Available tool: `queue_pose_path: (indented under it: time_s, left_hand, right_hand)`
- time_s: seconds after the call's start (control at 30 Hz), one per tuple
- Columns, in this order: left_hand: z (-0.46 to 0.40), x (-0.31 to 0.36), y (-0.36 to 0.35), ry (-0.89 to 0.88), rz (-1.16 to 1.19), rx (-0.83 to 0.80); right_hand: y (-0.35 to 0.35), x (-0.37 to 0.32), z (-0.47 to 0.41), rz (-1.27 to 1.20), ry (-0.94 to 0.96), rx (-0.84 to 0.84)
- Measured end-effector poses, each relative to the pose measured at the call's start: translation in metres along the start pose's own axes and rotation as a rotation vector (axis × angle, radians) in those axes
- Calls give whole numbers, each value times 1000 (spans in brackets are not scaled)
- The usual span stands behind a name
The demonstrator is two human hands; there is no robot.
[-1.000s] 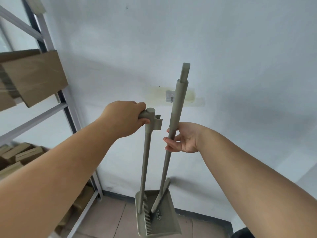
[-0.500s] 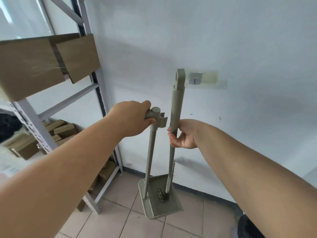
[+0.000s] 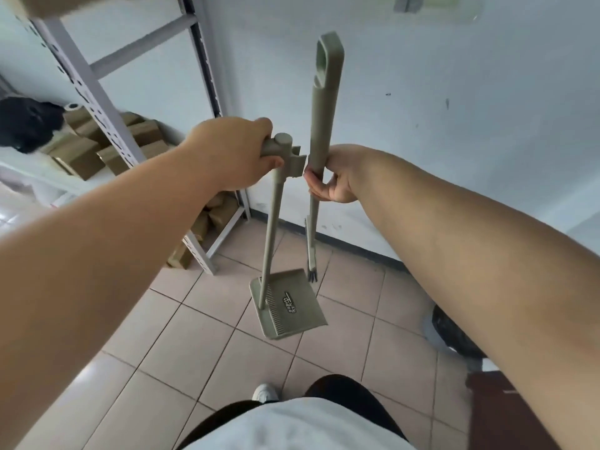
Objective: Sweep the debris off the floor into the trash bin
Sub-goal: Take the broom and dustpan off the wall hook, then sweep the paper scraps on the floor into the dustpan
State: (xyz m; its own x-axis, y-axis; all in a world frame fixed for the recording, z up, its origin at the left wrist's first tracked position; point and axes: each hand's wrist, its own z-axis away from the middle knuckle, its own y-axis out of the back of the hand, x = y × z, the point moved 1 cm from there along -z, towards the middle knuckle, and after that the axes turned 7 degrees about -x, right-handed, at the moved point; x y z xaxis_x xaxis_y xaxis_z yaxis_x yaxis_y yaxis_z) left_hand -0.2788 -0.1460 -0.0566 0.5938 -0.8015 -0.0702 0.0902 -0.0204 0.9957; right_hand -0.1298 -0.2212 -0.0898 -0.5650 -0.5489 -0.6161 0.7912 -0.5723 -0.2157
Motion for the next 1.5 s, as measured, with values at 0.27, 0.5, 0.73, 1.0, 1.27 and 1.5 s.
queue_pose_path:
  time_s: [0.27,0.5,0.73,1.0,1.27,1.5]
  left_hand:
    - [32,42,-43,94,23,-80]
    - [54,76,-80,184,97,-121]
    - [85,92,-116,275,175,-199]
    - [138,67,-151,439,195,-166]
    - [204,23,-168,676,280,-164]
    - [267,-21,-178,869,366,-145]
  right_hand:
    - [39,57,-3,57,-137,-59]
    - [69,99,-5,80,-190,-99]
    - [75,136,-22,179,-214,-103]
    - [42,168,-26,434,-302,-146]
    - [-27,198,-32,632,-255,-301]
    - [-104,231,-27,871,-214,-484]
